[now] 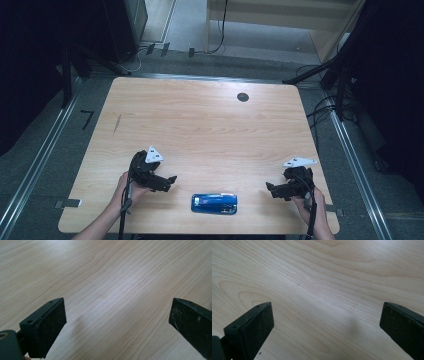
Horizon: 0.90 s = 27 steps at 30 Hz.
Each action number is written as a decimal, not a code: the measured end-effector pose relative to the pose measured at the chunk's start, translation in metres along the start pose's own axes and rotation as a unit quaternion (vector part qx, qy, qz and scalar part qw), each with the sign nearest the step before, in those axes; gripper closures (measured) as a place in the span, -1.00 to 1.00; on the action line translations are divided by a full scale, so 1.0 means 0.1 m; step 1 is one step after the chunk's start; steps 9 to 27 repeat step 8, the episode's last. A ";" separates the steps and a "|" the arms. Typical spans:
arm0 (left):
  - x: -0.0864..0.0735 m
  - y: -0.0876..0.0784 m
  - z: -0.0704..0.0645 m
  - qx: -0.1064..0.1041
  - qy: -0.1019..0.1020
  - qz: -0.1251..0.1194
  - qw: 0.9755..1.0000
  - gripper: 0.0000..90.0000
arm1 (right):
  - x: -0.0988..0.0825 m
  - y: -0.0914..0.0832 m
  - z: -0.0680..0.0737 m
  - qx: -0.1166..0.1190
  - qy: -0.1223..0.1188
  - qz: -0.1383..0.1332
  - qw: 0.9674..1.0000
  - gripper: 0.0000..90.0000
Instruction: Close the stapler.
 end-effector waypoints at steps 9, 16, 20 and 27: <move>-0.03 0.05 0.11 0.016 -0.013 0.005 1.000 -0.96 | -0.06 0.08 -0.01 0.003 -0.007 0.017 1.000 -1.00; -0.03 0.05 0.11 0.016 -0.013 0.005 1.000 -0.96 | -0.06 0.08 -0.01 0.003 -0.007 0.017 1.000 -1.00; -0.03 0.05 0.11 0.016 -0.013 0.005 1.000 -0.96 | -0.06 0.08 -0.01 0.003 -0.007 0.017 1.000 -1.00; -0.03 0.05 0.11 0.016 -0.013 0.005 1.000 -0.96 | -0.06 0.08 -0.01 0.003 -0.007 0.017 1.000 -1.00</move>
Point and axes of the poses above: each handheld gripper's, and its own axes: y roughly forward along the jaws, x roughly out of its top, z roughly to its left, the point moved 9 cm from there along y, roughly forward along the jaws, and after that the axes turned 10 degrees about x, right-handed, at the moved point
